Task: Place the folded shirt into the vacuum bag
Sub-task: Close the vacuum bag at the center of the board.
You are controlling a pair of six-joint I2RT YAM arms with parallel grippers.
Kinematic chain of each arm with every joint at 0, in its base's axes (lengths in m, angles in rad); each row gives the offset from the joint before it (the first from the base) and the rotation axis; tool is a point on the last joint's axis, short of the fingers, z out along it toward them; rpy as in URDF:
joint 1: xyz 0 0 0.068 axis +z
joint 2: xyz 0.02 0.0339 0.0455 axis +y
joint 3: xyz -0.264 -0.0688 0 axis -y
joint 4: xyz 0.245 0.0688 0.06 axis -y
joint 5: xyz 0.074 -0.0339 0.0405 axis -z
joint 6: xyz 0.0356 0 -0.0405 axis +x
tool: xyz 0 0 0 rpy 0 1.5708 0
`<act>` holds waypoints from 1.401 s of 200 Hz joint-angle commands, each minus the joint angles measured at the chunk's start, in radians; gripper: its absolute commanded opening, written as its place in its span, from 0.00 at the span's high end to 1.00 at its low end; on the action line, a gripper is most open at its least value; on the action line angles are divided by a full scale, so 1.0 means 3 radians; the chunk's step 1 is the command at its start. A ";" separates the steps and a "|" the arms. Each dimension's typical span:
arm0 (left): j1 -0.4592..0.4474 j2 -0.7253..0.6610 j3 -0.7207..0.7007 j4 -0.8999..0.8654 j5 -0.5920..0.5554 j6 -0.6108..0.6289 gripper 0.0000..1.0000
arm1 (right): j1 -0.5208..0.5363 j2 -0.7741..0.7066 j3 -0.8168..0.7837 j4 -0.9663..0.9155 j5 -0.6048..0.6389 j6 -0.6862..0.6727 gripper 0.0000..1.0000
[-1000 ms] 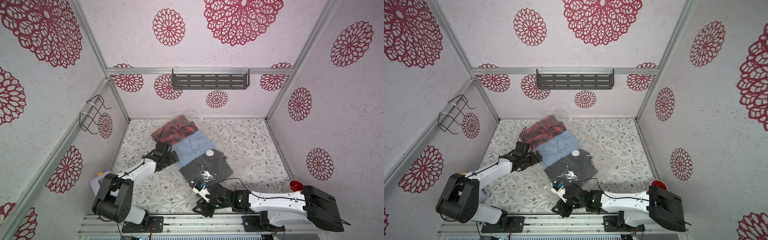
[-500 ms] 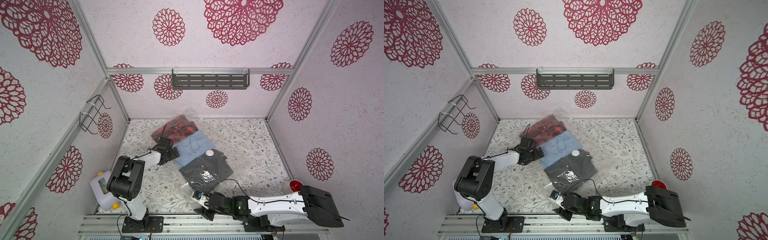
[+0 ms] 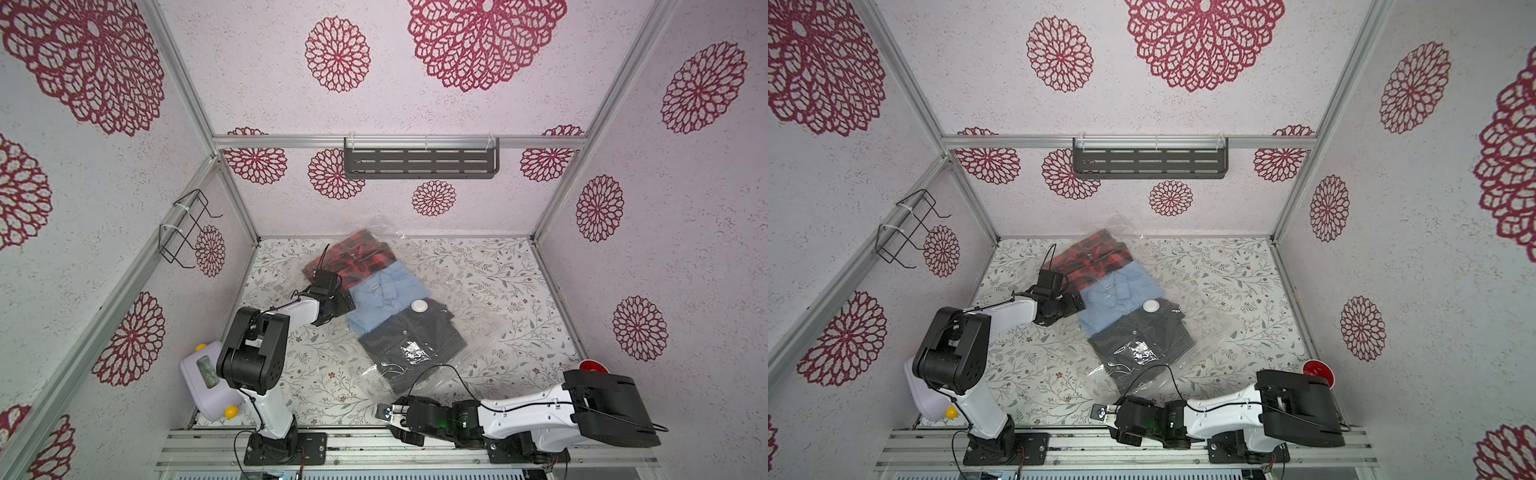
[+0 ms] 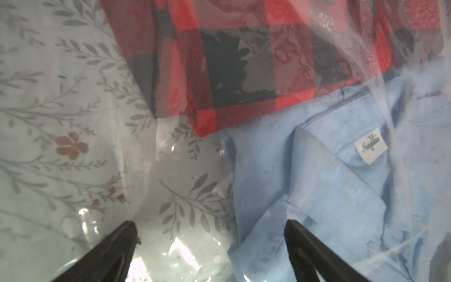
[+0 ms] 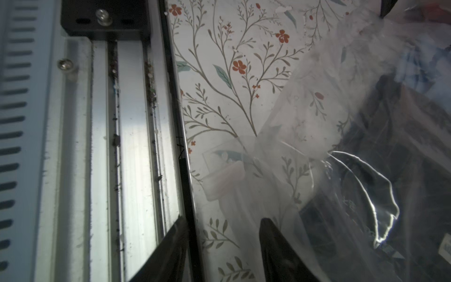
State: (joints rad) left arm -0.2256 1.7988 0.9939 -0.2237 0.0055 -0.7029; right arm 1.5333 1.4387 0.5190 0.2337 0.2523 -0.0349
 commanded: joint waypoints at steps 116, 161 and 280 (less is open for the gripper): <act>0.0044 0.0270 0.0051 -0.0169 0.0014 0.0072 0.01 | 0.0001 -0.0363 -0.0065 0.0339 0.0519 -0.0070 1.00; 0.0145 0.0379 0.0071 -0.0115 0.0062 0.0099 0.01 | -0.0107 -0.1157 -0.0365 0.0547 0.0324 0.0009 1.00; 0.0231 -0.0496 -0.0330 -0.0079 0.0175 0.0129 0.02 | -0.0889 -0.1887 -0.0491 0.0823 -0.0414 0.0435 1.00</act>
State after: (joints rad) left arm -0.1635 1.7802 0.9501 -0.1364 0.0380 -0.6571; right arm 1.3277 0.8967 0.3473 0.4133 0.2481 0.0219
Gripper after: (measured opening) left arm 0.987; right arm 0.046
